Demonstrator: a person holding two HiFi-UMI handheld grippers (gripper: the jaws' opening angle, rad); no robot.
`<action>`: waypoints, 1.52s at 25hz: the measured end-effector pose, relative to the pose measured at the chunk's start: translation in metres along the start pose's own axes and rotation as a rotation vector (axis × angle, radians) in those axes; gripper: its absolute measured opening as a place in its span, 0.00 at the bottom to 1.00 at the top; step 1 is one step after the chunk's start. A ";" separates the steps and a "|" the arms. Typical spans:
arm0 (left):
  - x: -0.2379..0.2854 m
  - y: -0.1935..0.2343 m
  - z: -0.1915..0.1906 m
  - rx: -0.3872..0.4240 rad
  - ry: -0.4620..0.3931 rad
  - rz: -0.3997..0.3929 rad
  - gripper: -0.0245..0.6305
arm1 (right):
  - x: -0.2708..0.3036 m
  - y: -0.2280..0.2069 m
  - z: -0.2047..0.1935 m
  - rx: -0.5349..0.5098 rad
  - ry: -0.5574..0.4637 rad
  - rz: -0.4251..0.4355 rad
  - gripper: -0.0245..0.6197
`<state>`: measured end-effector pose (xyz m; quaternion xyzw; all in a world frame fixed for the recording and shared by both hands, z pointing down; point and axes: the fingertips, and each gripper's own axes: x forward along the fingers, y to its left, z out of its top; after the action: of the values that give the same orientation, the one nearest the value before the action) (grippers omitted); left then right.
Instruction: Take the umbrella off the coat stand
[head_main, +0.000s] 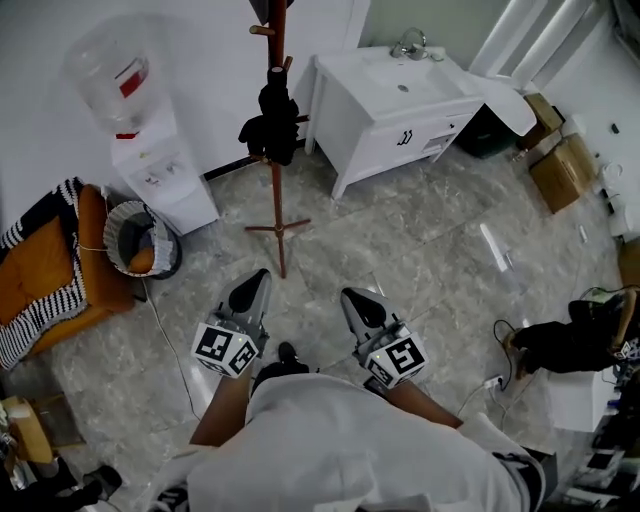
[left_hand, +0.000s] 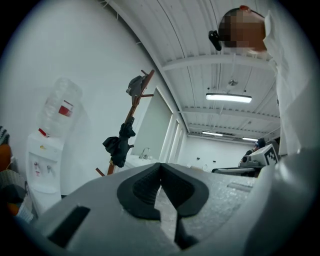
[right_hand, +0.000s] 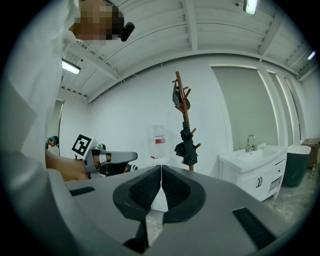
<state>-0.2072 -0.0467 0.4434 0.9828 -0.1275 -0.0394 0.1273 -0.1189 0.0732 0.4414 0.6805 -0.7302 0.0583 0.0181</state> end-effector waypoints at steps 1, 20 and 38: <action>0.009 0.002 0.000 0.003 0.010 -0.011 0.06 | 0.005 -0.006 0.002 -0.005 0.004 -0.004 0.06; 0.152 0.065 0.014 0.004 0.004 0.157 0.06 | 0.134 -0.165 0.015 0.022 -0.017 0.232 0.06; 0.238 0.100 0.061 0.122 0.005 0.510 0.06 | 0.239 -0.263 0.068 0.071 -0.060 0.671 0.06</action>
<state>-0.0090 -0.2173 0.3995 0.9248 -0.3732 0.0040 0.0741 0.1295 -0.1890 0.4153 0.4037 -0.9113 0.0662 -0.0473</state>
